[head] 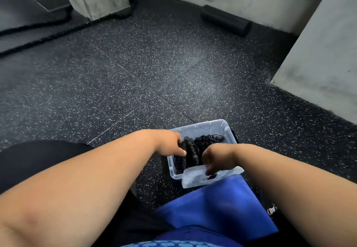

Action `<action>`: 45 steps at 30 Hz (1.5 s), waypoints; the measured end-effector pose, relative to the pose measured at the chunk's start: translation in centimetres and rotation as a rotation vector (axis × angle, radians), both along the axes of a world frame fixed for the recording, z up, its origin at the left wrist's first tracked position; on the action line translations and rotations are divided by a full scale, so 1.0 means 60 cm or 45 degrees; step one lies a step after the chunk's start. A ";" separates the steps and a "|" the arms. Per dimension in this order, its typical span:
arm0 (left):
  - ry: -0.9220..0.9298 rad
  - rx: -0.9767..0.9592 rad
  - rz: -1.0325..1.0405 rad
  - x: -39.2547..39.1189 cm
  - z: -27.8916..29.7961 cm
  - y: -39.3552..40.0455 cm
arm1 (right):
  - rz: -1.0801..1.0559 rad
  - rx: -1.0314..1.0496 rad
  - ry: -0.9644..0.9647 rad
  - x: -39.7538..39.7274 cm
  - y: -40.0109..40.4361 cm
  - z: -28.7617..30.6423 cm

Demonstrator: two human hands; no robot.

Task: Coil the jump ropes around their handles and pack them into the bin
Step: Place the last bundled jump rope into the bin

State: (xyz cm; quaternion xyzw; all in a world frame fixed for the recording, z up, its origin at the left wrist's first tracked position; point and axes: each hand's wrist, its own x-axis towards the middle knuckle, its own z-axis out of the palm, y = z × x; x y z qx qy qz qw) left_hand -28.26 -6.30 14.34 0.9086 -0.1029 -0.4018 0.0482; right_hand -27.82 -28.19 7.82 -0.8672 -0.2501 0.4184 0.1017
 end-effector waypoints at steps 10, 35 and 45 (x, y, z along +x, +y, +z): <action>-0.037 -0.420 0.288 0.019 0.023 0.042 | -0.817 0.907 0.499 0.092 -0.068 0.122; 0.345 0.045 0.209 0.054 -0.223 0.038 | -1.082 -0.098 -0.017 0.149 -0.161 -0.227; 0.183 -0.008 0.524 0.076 -0.333 0.059 | -1.180 0.123 -0.100 0.151 -0.168 -0.248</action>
